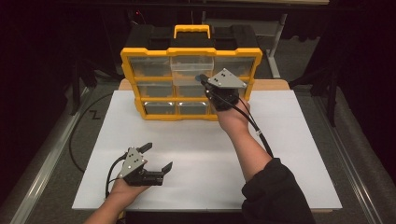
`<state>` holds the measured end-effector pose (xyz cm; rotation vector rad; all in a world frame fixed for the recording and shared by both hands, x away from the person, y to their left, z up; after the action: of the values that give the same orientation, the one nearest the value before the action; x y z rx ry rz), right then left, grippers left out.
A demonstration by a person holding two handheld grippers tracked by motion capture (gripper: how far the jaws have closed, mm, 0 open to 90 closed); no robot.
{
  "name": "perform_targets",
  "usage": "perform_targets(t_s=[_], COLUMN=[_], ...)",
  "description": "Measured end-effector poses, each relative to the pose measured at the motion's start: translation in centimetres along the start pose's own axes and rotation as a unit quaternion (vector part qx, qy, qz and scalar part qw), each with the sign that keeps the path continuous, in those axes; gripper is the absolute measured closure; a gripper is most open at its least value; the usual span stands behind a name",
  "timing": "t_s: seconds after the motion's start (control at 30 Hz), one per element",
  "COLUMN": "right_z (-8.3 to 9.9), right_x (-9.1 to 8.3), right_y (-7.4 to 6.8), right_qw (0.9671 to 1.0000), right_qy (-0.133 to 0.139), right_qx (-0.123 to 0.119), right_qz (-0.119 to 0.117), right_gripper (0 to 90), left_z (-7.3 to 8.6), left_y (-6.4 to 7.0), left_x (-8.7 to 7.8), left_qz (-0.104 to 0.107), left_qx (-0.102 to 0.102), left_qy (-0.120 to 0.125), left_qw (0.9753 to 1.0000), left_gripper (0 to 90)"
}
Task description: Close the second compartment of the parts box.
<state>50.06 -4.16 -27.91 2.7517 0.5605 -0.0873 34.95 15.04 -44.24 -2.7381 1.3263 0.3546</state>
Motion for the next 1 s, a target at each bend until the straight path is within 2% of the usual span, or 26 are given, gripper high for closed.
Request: perform_targets(t_s=[0.5, 1.0], right_z=[-0.3, -0.8], right_x=[1.0, 2.1], right_y=[0.3, 0.8], right_qw=[0.9998, 0.9996], right_qy=[-0.003, -0.008], right_qx=[-0.011, -0.007], right_qz=[0.013, 0.026], right_gripper=[90.0, 90.0], left_z=[0.0, 0.0], left_y=[0.1, 0.1], left_x=[0.0, 0.1], left_qz=[0.002, 0.003], left_qx=[0.0, 0.001], left_qy=[0.002, -0.001], left_qw=[1.0, 1.0], left_gripper=[3.2, 3.2])
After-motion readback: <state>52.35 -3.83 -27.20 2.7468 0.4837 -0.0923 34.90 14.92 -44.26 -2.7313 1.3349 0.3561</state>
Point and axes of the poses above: each handheld gripper's, and its own axes: x roughly forward along the jaws, z roughly out of its underside, y roughly to its right, the point moved 6 cm from there along x, roughly forward along the jaws, and after that the axes turned 12 degrees about z, right-handed, at the moved point
